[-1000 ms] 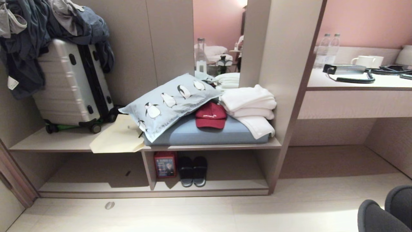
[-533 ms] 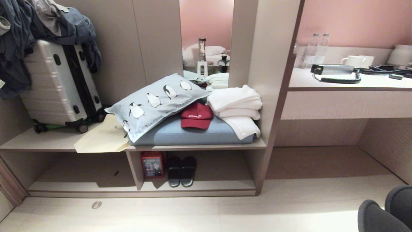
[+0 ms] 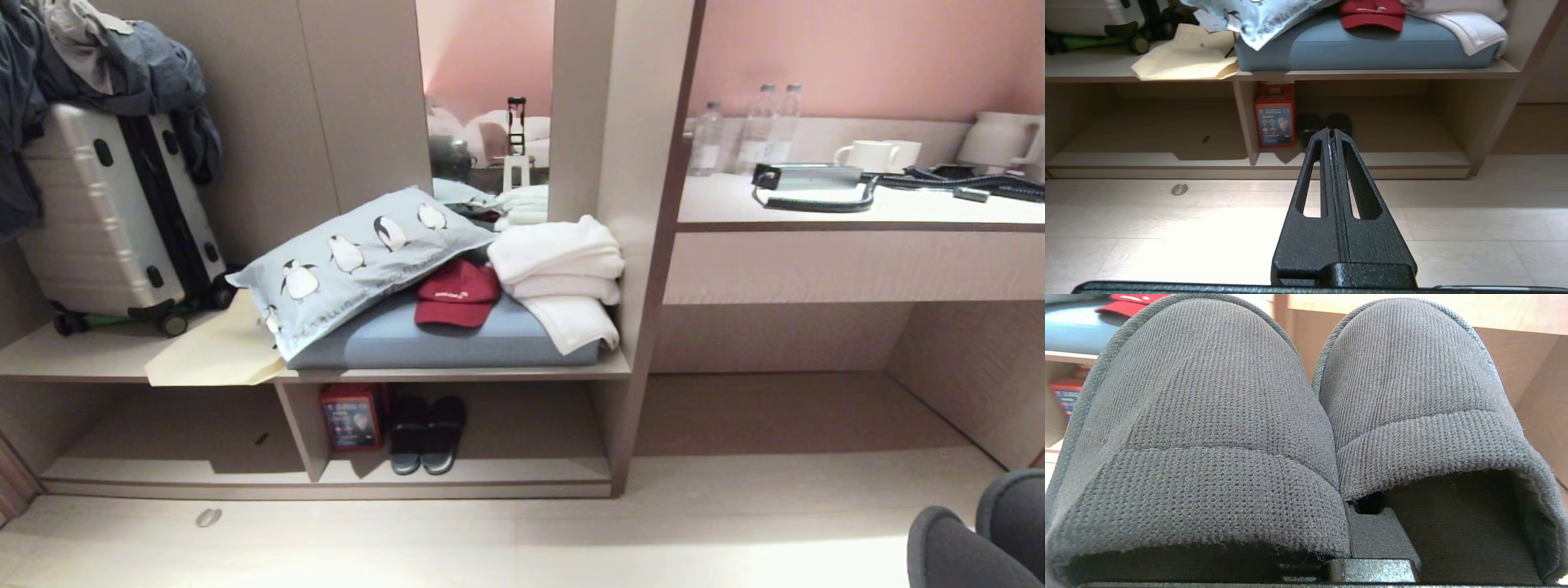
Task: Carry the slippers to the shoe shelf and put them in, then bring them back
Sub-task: Place the slippers on the floor
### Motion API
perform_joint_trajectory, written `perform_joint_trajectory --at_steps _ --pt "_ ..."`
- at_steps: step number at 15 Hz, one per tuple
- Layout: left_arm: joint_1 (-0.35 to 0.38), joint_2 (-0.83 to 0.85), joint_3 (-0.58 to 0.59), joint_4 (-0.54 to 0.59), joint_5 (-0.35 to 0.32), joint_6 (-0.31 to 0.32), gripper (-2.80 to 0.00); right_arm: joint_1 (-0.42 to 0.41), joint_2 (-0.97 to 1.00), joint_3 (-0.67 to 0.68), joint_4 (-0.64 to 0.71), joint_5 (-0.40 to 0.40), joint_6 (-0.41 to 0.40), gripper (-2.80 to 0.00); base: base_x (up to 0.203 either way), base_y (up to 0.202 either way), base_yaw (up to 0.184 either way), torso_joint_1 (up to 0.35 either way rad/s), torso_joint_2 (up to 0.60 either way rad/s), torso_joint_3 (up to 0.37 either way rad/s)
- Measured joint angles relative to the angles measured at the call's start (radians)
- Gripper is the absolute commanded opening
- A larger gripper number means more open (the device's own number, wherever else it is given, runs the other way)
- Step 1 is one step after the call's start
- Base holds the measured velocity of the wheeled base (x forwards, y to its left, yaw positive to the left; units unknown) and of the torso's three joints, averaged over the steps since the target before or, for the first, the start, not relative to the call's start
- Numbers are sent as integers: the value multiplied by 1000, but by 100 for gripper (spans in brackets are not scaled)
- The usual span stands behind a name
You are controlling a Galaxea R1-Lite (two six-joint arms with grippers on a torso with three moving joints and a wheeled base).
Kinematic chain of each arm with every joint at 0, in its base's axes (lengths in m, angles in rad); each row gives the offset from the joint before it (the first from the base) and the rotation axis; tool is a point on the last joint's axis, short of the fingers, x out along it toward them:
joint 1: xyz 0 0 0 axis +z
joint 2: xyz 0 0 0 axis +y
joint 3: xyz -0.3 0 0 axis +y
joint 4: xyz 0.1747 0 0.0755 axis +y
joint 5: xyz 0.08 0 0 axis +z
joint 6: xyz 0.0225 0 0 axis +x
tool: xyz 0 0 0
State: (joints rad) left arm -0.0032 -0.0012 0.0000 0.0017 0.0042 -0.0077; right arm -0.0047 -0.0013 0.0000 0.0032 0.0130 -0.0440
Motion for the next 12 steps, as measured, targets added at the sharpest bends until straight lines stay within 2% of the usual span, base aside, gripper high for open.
perform_joint_trajectory --at_steps 12 --pt "0 0 0 0 0 2 -280 0 0 0 0 0 0 -280 0 -196 2 1 1 3"
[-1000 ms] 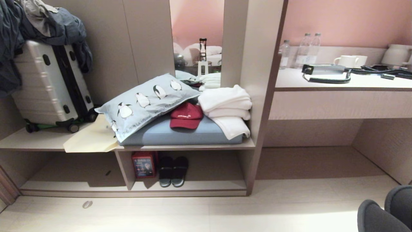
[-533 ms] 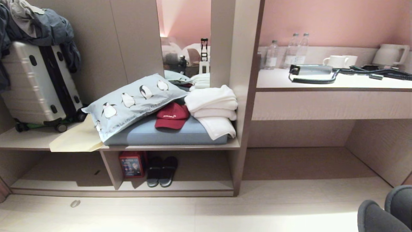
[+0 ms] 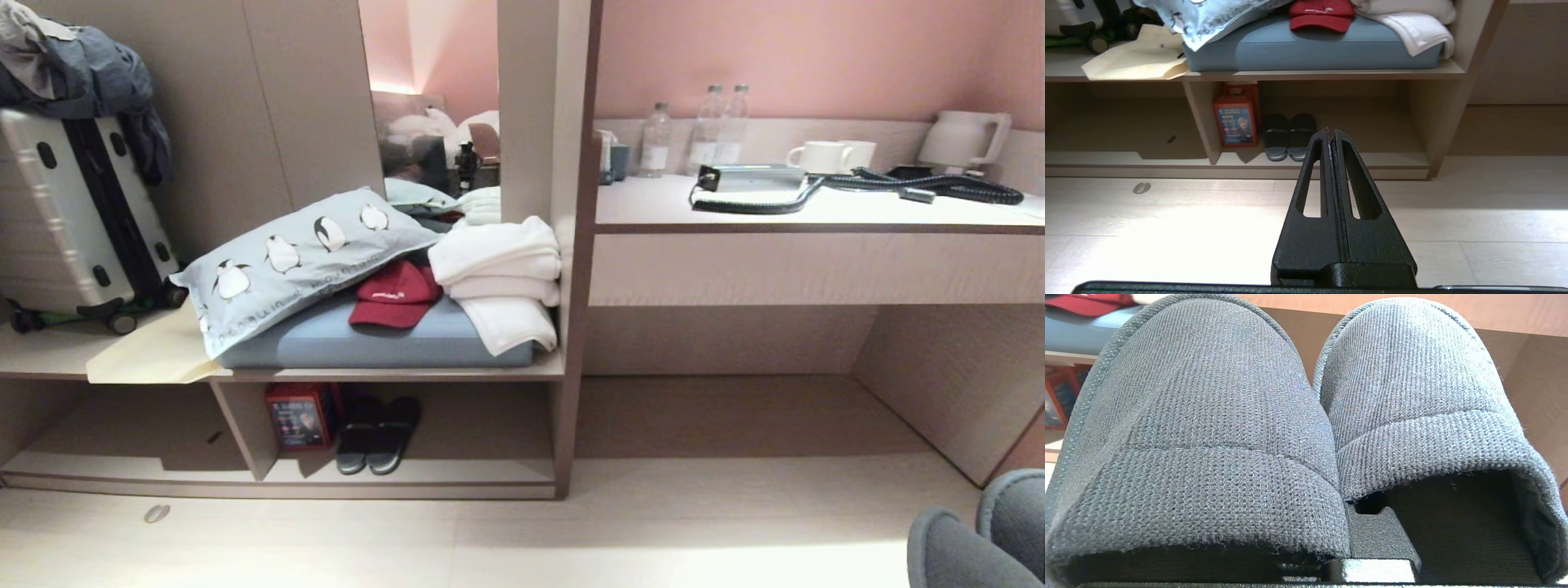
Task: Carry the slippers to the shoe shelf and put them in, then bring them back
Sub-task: Place the slippers on the floor
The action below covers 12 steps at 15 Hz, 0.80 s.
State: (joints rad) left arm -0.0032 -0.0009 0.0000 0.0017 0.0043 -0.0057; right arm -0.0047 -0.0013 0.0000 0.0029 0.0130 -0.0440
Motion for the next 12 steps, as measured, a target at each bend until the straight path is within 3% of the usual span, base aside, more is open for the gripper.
perform_joint_trajectory --at_steps 12 --pt "0 0 0 0 0 1 -280 0 0 0 0 0 0 -280 0 -196 2 2 2 3"
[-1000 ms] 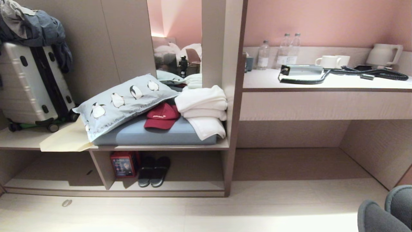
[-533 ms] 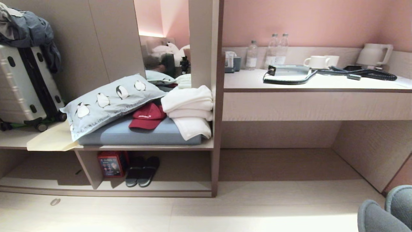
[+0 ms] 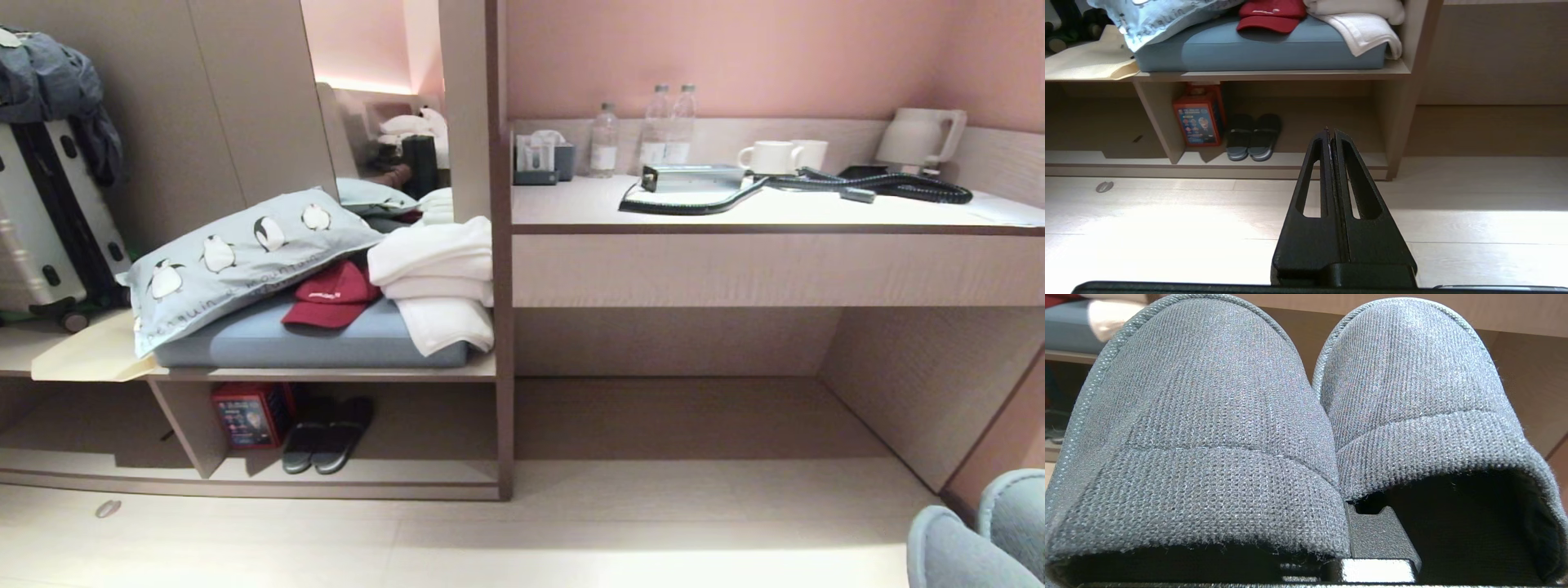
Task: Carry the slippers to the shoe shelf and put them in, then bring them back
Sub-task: Place the slippers on the floor
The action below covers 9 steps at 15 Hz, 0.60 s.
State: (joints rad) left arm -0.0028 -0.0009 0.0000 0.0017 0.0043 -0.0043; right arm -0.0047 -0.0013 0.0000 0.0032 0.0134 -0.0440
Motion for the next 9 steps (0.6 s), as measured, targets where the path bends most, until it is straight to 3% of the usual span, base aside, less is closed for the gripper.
perform_joint_trajectory --at_steps 9 --pt "0 0 0 -1 0 0 -280 0 0 0 0 0 0 -280 0 -197 2 4 4 3"
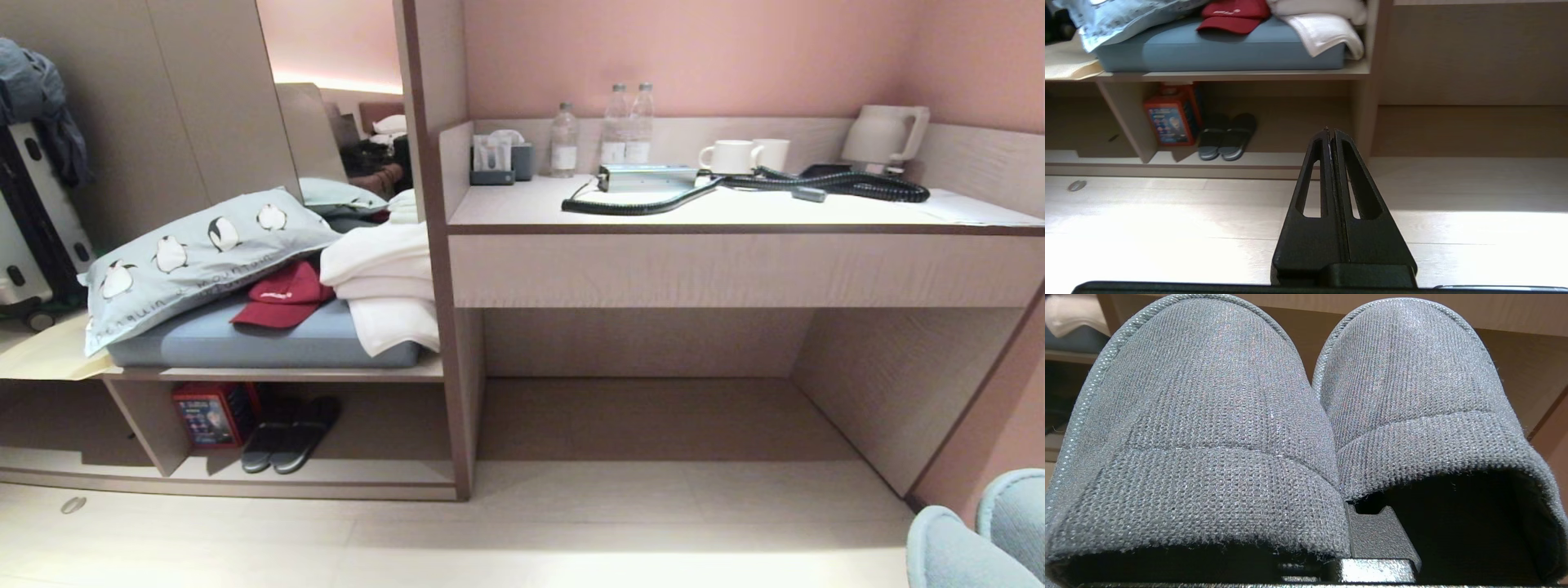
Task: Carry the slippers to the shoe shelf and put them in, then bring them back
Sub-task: Place the slippers on the floor
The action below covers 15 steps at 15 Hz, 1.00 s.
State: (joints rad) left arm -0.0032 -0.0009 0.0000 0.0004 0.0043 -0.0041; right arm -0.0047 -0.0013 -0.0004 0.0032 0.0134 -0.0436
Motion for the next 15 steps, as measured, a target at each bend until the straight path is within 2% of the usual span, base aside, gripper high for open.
perform_joint_trajectory --at_steps 11,15 --pt "0 0 0 1 0 -2 -280 0 0 0 0 0 0 -280 0 -191 1 1 3 2" --pt "0 0 0 1 0 -3 -280 0 0 0 0 0 -1 -280 0 -22 2 1 1 0"
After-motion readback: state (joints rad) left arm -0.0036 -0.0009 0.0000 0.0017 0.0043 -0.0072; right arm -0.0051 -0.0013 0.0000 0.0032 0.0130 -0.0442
